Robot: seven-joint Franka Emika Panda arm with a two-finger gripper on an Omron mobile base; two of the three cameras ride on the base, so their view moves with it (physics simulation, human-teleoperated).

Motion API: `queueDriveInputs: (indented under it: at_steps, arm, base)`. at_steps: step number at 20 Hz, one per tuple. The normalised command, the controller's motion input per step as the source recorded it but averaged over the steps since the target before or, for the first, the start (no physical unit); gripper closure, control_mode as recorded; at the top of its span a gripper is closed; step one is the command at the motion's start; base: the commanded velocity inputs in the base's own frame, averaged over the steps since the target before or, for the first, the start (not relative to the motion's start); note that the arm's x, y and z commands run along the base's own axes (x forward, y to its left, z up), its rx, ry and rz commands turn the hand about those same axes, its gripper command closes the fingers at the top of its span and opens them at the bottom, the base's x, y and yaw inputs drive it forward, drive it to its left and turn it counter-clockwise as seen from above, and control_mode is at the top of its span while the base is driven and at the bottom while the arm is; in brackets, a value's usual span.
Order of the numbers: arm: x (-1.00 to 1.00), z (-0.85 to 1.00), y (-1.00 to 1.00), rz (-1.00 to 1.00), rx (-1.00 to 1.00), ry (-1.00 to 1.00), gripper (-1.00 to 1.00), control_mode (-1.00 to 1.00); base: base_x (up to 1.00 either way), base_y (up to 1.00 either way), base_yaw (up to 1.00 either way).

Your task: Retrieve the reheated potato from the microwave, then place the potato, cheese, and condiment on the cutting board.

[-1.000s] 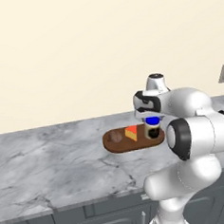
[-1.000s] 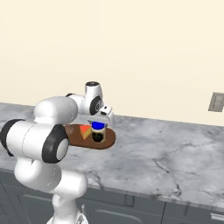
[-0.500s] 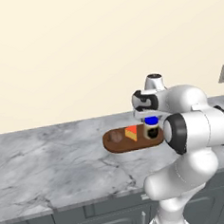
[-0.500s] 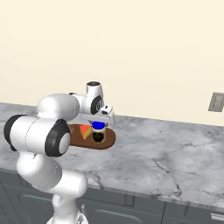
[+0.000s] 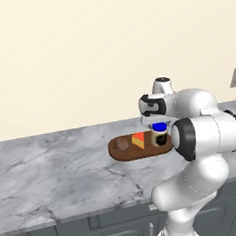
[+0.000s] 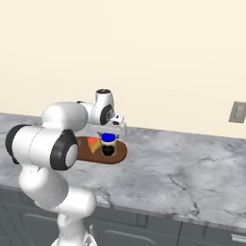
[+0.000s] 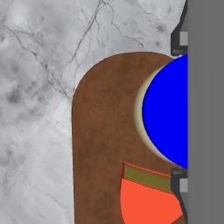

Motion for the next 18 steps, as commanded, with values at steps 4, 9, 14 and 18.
queueDriveInputs:
  at_steps: [4, 9, 14, 18]
  arm:
    - [-0.06, -0.31, 0.02, 0.05, 0.00, -0.04, -1.00, -1.00]
    - [0.00, -0.21, 0.07, 0.04, 0.00, -0.10, -1.00, -1.00]
    - [0.02, -0.14, 0.13, 0.05, 0.01, -0.17, -1.00, -1.00]
    - [0.18, -0.22, 0.04, 0.05, 0.02, -0.12, -1.00, -1.00]
  base:
    - [0.00, 0.00, 0.00]
    - [0.00, 0.00, 0.00]
    - [0.00, 0.00, 0.00]
    - [0.00, 0.00, 0.00]
